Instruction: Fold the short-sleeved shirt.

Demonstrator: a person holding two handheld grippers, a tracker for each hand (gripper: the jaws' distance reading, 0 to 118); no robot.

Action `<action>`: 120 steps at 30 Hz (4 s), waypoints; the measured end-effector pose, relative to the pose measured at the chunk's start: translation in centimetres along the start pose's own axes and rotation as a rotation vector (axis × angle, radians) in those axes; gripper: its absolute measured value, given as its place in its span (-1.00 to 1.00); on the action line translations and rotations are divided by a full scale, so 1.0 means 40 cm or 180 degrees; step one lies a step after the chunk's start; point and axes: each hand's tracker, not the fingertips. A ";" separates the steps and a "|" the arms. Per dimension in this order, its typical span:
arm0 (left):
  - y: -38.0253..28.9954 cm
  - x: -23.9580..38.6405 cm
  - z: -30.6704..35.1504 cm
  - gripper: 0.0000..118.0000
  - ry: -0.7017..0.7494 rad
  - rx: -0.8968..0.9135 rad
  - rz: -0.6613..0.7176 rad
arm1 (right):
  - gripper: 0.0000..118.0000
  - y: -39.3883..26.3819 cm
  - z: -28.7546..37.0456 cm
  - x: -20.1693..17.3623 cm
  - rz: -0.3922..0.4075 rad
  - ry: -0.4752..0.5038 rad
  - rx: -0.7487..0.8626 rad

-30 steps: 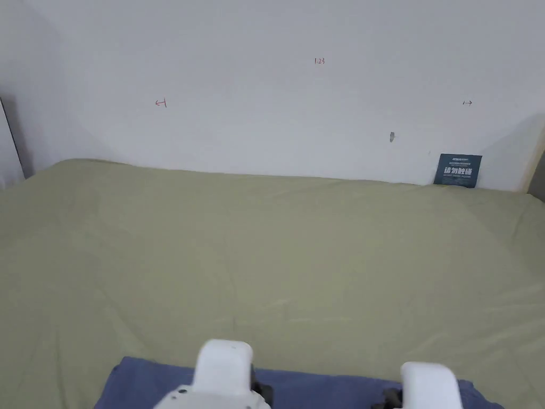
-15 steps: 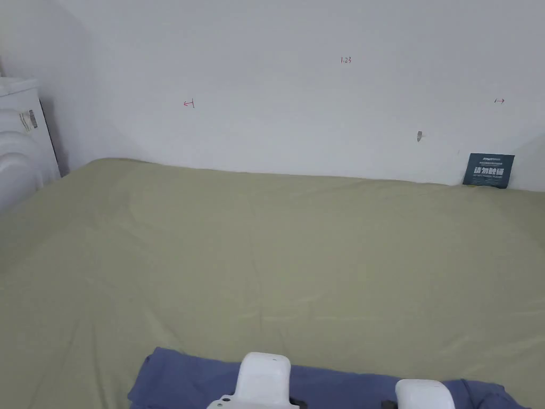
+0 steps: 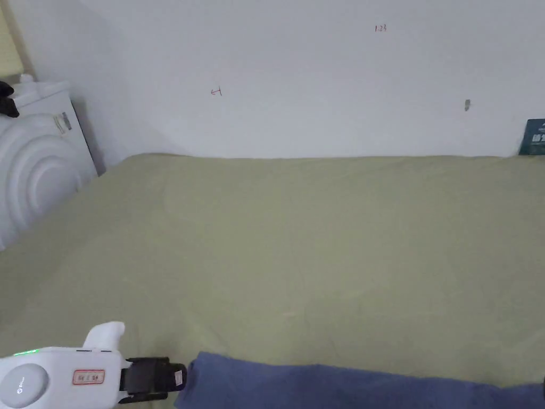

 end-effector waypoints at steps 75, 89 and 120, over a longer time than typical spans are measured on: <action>-0.313 0.672 -0.535 -1.00 -0.1345 -0.0160 0.0433 | -0.96 -0.070 0.187 0.151 -0.0702 0.0147 -0.0016; -0.351 0.666 -0.490 -1.00 -0.1423 -0.0316 0.0718 | -0.96 -0.065 0.169 0.109 -0.0640 0.0263 -0.0100; -0.265 0.369 -0.433 -0.81 -0.1573 -0.0205 0.1313 | -0.96 -0.060 0.178 0.096 -0.0634 0.0440 -0.0085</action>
